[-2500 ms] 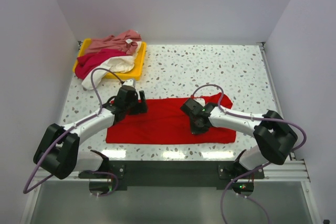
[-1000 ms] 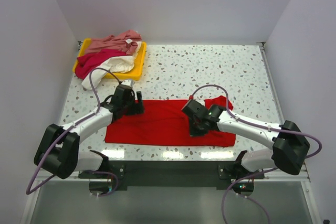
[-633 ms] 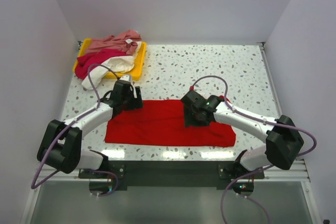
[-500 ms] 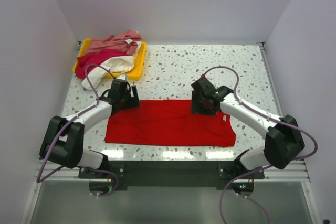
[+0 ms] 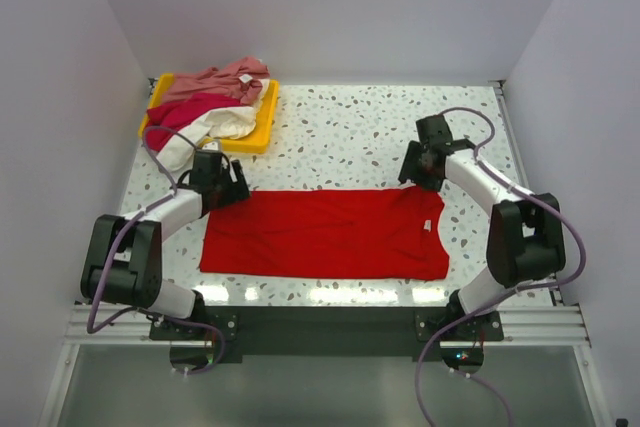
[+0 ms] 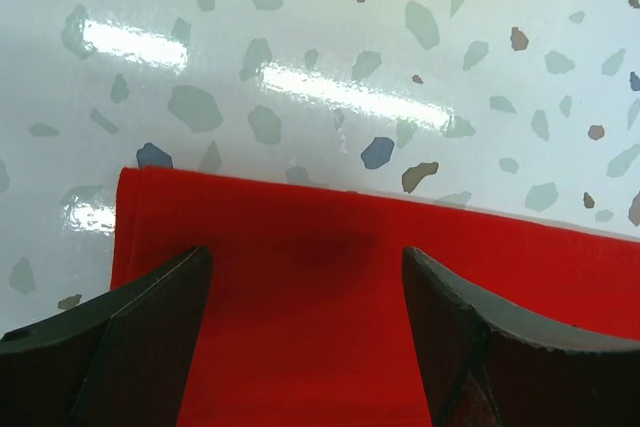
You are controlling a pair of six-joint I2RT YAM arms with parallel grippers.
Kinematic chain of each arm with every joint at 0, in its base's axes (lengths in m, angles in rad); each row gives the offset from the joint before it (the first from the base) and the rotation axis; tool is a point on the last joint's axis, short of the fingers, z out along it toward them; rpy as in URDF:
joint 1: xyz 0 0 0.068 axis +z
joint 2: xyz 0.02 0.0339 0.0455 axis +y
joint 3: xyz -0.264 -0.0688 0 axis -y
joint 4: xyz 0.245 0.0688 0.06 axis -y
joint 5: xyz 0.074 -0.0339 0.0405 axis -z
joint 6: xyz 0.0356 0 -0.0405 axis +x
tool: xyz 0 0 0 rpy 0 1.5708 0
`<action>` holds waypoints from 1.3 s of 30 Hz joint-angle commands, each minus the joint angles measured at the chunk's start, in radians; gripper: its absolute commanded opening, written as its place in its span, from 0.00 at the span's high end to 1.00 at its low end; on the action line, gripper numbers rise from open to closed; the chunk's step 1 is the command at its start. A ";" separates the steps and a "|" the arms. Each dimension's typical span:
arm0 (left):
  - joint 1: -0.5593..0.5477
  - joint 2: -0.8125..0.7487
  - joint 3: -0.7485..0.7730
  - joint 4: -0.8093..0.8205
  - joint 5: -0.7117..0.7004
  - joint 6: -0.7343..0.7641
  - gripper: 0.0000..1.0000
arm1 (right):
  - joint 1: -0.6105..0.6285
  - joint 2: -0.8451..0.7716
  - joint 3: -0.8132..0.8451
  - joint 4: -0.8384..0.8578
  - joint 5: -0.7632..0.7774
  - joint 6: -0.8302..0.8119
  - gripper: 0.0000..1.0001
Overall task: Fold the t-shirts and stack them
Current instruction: Fold the tshirt
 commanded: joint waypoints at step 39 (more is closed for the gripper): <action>0.101 0.057 -0.048 0.078 0.064 0.019 0.19 | -0.287 0.025 -0.133 0.142 -0.152 -0.073 0.97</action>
